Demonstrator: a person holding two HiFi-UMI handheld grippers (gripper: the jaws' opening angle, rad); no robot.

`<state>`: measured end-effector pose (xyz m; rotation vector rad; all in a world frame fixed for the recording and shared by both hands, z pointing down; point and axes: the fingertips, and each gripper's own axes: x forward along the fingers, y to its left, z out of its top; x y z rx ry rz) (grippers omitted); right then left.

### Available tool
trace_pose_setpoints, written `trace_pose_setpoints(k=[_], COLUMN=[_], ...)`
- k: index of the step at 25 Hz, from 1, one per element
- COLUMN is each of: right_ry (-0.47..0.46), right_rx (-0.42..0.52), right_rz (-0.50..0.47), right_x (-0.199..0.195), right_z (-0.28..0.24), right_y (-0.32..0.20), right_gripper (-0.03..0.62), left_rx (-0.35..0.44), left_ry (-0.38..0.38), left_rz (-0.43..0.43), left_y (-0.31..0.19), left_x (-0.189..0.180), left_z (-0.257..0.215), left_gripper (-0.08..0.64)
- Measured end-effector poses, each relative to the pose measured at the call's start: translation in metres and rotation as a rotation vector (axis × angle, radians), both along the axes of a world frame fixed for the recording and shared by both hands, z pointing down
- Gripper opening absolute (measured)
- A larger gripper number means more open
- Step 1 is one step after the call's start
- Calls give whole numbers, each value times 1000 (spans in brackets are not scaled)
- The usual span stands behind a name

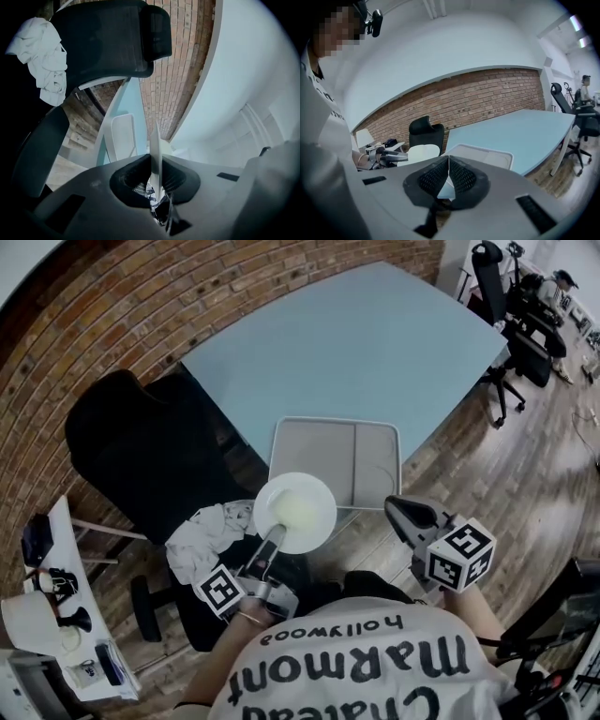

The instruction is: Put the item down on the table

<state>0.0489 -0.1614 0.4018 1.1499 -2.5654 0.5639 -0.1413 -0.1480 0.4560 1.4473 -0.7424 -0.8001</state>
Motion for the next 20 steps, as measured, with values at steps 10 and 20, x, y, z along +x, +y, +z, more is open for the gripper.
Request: trace_pose_setpoints(k=[10, 20], right_ry=[36, 49], right_rx=[-28, -16], right_rz=[-76, -194], right_x=[-3, 1], right_z=[5, 1], right_y=[-56, -116], right_gripper=[11, 11], left_rx=[-50, -247], left_ry=[1, -211], left_rz=[-46, -127], left_y=[-50, -90], left_x=[22, 41], left_z=[26, 64], left_gripper=[29, 28])
